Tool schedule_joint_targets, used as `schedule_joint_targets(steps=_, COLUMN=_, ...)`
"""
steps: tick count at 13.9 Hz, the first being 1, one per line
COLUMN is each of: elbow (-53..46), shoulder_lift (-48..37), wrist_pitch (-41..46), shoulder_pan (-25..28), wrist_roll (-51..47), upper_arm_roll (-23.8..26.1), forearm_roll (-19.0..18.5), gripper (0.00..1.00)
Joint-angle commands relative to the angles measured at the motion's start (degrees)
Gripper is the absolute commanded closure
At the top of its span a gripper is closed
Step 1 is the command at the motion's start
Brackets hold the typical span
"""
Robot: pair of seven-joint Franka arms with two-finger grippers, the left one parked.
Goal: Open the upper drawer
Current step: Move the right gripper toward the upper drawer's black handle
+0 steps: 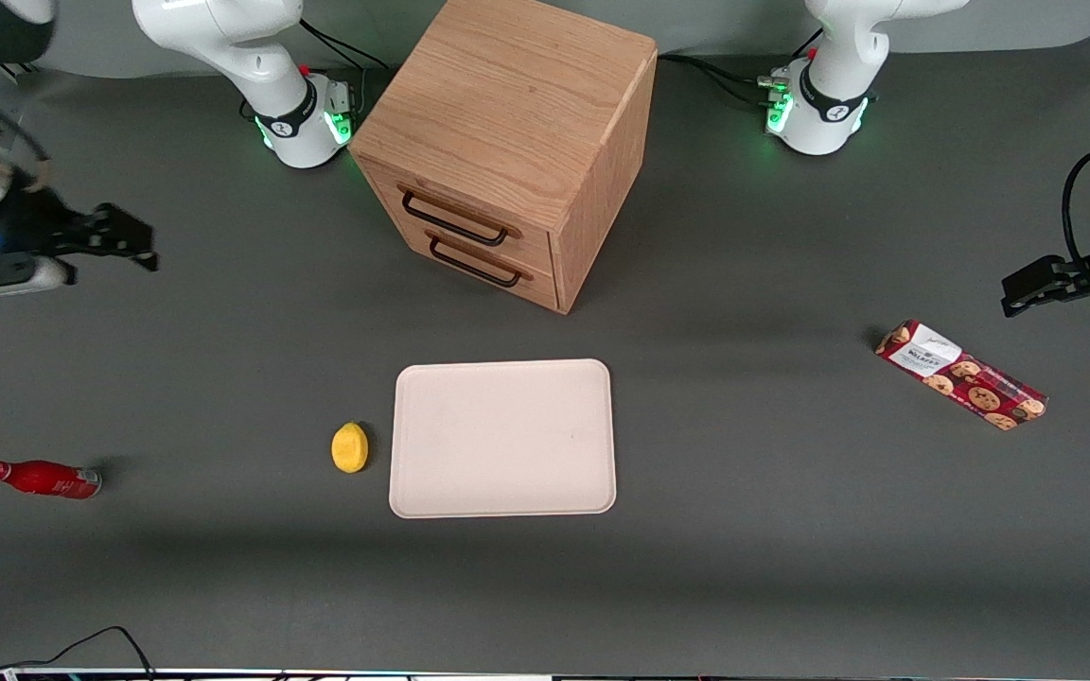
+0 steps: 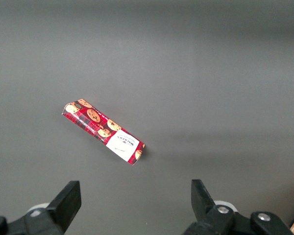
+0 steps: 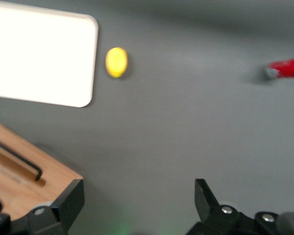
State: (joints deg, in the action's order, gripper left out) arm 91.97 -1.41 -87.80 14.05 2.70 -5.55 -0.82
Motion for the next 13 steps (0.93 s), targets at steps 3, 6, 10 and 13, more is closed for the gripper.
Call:
schedule_joint_targets(steps=3, elbow=-0.7, shoulder_lift=0.2, wrist_pitch=2.2, shoulder_pan=12.7, wrist_roll=-0.4, upper_arm_roll=-2.3, forearm_roll=1.7, gripper=0.00)
schedule_joint_targets(steps=6, elbow=-0.7, shoulder_lift=1.1, wrist_pitch=2.2, shoulder_pan=19.0, wrist_roll=0.2, upper_arm_roll=-5.6, forearm_roll=6.2, gripper=0.00)
schedule_joint_targets(steps=10, elbow=-0.8, shoulder_lift=2.7, wrist_pitch=1.7, shoulder_pan=27.9, wrist_roll=0.4, upper_arm_roll=-9.7, forearm_roll=7.9, gripper=0.00)
schedule_joint_targets(steps=13, elbow=-1.0, shoulder_lift=5.0, wrist_pitch=1.4, shoulder_pan=32.8, wrist_roll=0.3, upper_arm_roll=-11.8, forearm_roll=8.0, gripper=0.00)
